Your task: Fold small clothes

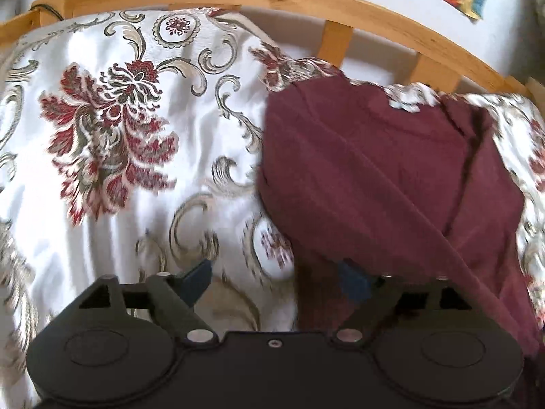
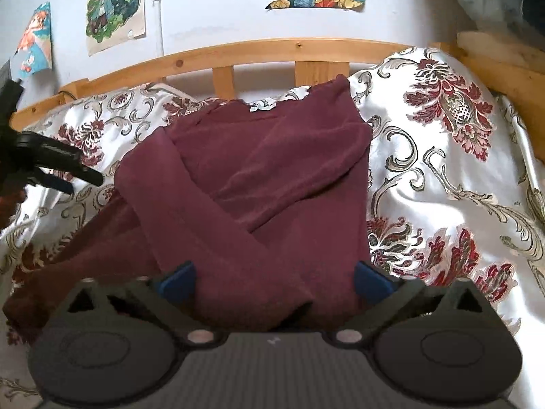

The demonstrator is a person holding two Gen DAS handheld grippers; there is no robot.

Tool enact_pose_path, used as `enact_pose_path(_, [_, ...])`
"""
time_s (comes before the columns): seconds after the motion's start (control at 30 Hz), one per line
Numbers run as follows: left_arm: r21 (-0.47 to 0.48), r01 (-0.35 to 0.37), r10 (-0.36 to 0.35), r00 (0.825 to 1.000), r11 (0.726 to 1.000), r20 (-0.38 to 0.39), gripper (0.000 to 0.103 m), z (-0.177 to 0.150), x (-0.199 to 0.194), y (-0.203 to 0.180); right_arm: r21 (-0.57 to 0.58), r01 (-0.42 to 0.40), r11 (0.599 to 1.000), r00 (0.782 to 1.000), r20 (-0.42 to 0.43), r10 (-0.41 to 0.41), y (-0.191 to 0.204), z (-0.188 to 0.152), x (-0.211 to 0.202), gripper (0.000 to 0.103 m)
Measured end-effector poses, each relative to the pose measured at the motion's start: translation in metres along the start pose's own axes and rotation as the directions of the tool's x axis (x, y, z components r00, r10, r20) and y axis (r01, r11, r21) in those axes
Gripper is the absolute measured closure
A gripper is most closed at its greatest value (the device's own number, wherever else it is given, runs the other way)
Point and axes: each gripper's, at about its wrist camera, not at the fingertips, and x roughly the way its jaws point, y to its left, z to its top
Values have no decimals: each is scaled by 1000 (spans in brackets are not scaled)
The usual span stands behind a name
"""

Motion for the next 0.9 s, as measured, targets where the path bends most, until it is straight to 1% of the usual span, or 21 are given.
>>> enact_pose_path(0.07, [37, 12, -11, 1000, 999, -3, 14, -14, -13, -4, -8, 6, 1000, 1000, -9, -7, 1, -1, 0, 0])
enact_pose_path(0.23, [149, 3, -3, 1000, 989, -1, 9, -50, -42, -11, -48, 37, 998, 999, -29, -38, 10, -2, -4, 0])
enact_pose_path(0.33, [205, 3, -5, 1000, 979, 8, 6, -69, -57, -12, -68, 41, 997, 999, -14, -42, 16, -1, -10, 0])
enact_pose_path(0.43, [244, 12, -16, 1000, 970, 12, 6, -85, -68, -13, -76, 43, 996, 999, 9, -43, 23, 0, -17, 0])
enact_pose_path(0.5, [254, 22, -29, 999, 967, 24, 5, -89, -71, -14, -75, 42, 996, 998, 48, -39, 27, 2, -21, 0])
enact_pose_path(0.57, [252, 29, -39, 999, 967, 37, 5, -86, -68, -15, -83, 30, 996, 997, 77, -23, 29, 9, -19, 0])
enact_pose_path(0.63, [224, 42, -55, 997, 974, 51, 5, -74, -61, -17, -91, 5, 996, 996, 86, 3, 31, 22, -10, 2])
enact_pose_path(0.7, [174, 68, -81, 994, 982, 72, 4, -59, -52, -17, -105, -44, 994, 995, 88, 53, 35, 38, 4, 9])
enact_pose_path(0.77, [111, 93, -103, 991, 989, 84, 4, -43, -39, -19, -142, -86, 986, 993, 63, 96, 41, 54, 21, 17])
enact_pose_path(0.83, [67, 130, -135, 988, 989, 70, 4, -29, -24, -22, -181, -132, 974, 989, 34, 141, 44, 68, 38, 24])
enact_pose_path(0.9, [47, 160, -163, 986, 986, 47, 4, -20, -9, -26, -196, -183, 963, 983, -7, 186, 45, 78, 56, 31])
